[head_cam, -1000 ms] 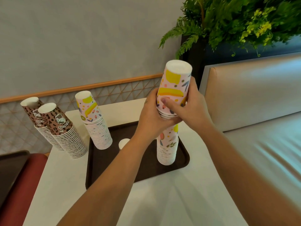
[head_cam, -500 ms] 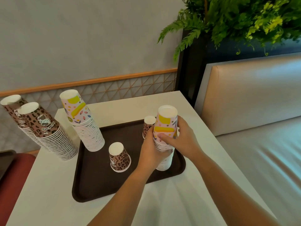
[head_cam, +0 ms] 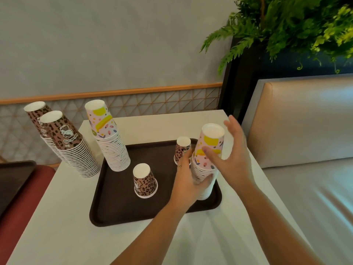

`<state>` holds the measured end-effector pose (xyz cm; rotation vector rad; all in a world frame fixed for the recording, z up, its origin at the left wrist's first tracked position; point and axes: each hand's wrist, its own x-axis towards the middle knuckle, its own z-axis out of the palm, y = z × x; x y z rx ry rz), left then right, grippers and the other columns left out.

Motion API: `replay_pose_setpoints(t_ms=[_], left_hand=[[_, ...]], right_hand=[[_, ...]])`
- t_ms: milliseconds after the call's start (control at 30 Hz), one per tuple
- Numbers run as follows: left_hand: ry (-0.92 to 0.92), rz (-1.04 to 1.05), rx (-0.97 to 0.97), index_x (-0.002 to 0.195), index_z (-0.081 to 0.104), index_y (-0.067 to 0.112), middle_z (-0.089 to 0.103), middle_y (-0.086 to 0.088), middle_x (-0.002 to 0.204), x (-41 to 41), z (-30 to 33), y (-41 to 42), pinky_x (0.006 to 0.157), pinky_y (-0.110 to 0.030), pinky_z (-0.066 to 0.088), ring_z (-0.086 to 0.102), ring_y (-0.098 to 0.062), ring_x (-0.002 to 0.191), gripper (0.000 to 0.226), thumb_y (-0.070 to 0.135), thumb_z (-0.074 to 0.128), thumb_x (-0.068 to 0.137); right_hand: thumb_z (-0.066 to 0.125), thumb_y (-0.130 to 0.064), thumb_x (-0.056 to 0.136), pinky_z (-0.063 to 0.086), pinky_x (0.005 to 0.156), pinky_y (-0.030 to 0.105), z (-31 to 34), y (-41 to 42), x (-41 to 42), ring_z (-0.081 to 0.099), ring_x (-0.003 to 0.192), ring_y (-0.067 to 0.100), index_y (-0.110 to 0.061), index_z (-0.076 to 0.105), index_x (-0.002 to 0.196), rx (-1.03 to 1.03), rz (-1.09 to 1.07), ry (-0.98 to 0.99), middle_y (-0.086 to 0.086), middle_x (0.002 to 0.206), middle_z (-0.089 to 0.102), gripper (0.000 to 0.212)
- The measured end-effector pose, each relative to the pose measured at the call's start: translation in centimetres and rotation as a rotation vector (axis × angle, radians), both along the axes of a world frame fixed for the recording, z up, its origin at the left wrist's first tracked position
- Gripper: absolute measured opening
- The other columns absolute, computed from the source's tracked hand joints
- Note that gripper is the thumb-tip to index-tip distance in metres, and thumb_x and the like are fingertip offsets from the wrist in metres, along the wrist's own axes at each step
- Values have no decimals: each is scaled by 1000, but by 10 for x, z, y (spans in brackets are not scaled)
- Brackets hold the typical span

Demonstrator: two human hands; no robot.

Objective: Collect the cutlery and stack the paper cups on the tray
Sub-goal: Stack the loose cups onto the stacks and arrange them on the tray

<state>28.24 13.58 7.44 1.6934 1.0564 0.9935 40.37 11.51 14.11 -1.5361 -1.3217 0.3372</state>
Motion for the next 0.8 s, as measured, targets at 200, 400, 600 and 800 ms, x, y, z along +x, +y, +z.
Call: replay_pose_setpoints(t_ms=[200,400,600,800], left_hand=[[5,201,165,127,42,33,48,16,127,-51,21,-16,100,-12,36,43,7,120,38,28,51,91],[8,408,327,111,55,26,55,10,112,-128,48,-14,92,-10,39,50,-3,110,24,25,46,89],[6,546,338,115,50,22,52,5,117,-229,58,19,91,-6,35,47,-7,111,29,18,56,87],[-18,587,89,133,38,15,44,0,134,-310,30,75,106,-42,39,43,-20,127,60,10,67,81]], right_hand=[[60,-28,85,34,100,10,31,-2,-47,43,117,4,-10,51,122,456,7,-170,-6,123,47,42],[61,-12,86,36,89,8,37,11,-126,50,106,1,-9,58,113,413,198,-137,1,113,55,28],[61,-15,85,37,86,3,27,45,-219,51,105,0,-13,54,118,269,361,-99,0,116,53,35],[65,-19,83,36,92,10,6,101,-302,43,119,7,-16,38,134,100,369,-81,2,133,43,57]])
